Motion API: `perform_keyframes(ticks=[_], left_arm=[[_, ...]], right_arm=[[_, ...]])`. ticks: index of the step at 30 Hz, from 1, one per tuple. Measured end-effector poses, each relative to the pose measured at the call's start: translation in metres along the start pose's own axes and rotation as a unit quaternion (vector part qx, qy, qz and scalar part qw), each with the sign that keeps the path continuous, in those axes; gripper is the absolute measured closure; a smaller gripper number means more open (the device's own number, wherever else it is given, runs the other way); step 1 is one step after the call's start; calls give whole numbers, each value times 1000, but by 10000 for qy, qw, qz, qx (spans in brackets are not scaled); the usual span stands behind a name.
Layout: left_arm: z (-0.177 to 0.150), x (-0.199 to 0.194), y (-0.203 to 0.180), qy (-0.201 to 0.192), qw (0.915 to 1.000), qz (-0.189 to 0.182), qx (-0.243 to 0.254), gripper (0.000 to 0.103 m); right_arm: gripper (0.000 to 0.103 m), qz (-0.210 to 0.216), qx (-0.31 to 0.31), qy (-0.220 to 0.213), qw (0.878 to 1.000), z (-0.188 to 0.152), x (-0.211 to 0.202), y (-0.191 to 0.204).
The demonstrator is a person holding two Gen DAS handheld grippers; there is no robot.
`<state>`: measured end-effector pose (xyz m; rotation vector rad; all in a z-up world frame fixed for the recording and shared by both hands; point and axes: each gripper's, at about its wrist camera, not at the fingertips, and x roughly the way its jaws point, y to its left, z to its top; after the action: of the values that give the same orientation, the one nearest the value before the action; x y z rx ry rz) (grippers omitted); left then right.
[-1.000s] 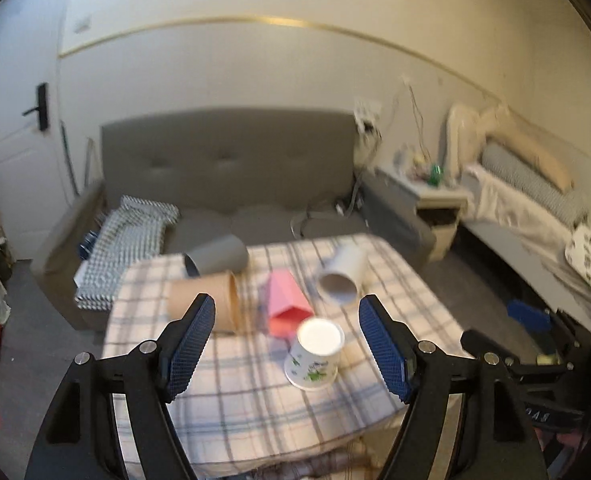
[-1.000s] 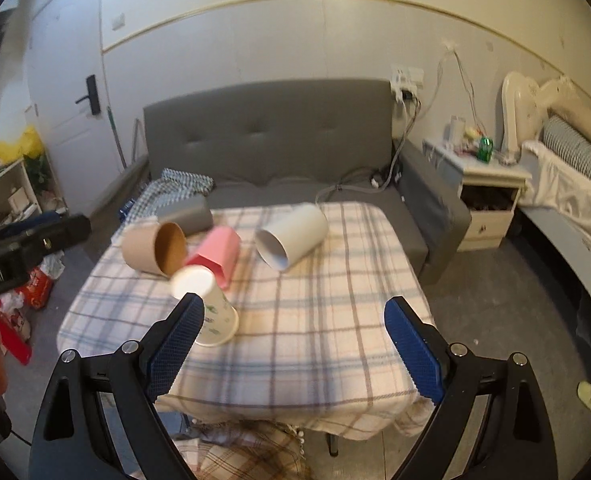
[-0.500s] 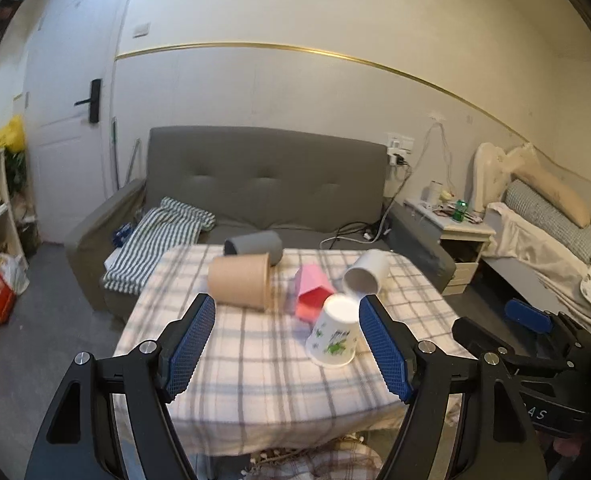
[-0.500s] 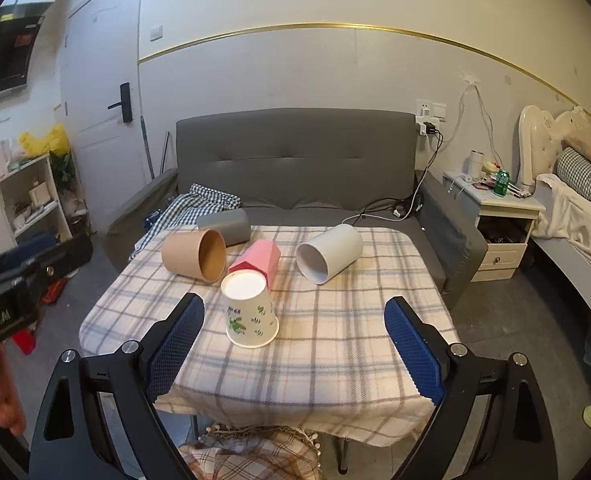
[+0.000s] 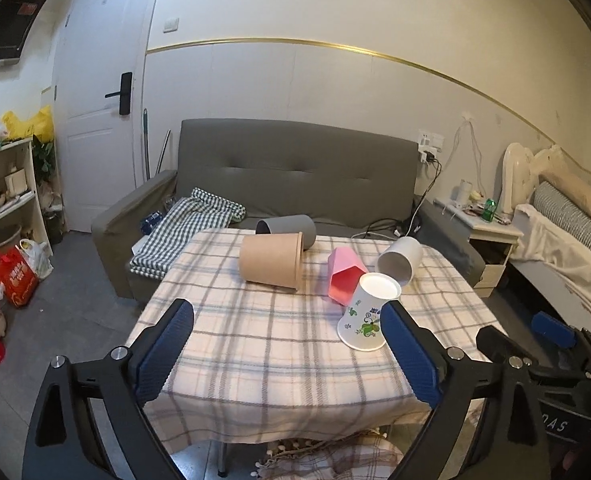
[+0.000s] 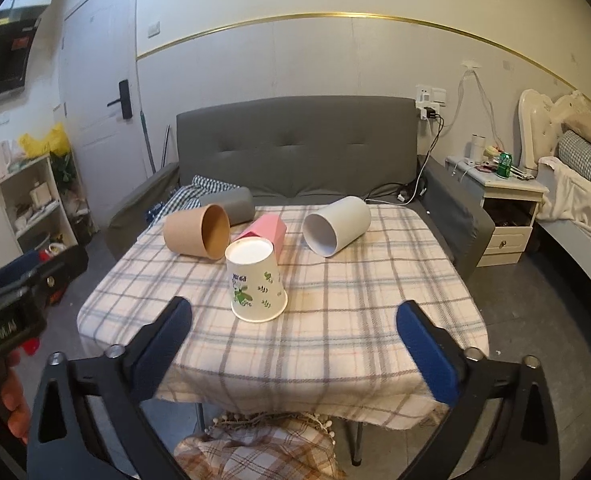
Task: Flip cup upside down
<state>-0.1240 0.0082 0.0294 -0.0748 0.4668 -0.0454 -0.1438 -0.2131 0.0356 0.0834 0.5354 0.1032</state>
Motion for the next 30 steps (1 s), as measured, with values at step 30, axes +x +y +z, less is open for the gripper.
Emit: perform_keyframes(ticks=[30], left_arm=[[-3, -2, -4, 83, 9998, 101, 181, 4]], right_arm=[[0, -66, 41, 202, 9998, -5, 10, -3]])
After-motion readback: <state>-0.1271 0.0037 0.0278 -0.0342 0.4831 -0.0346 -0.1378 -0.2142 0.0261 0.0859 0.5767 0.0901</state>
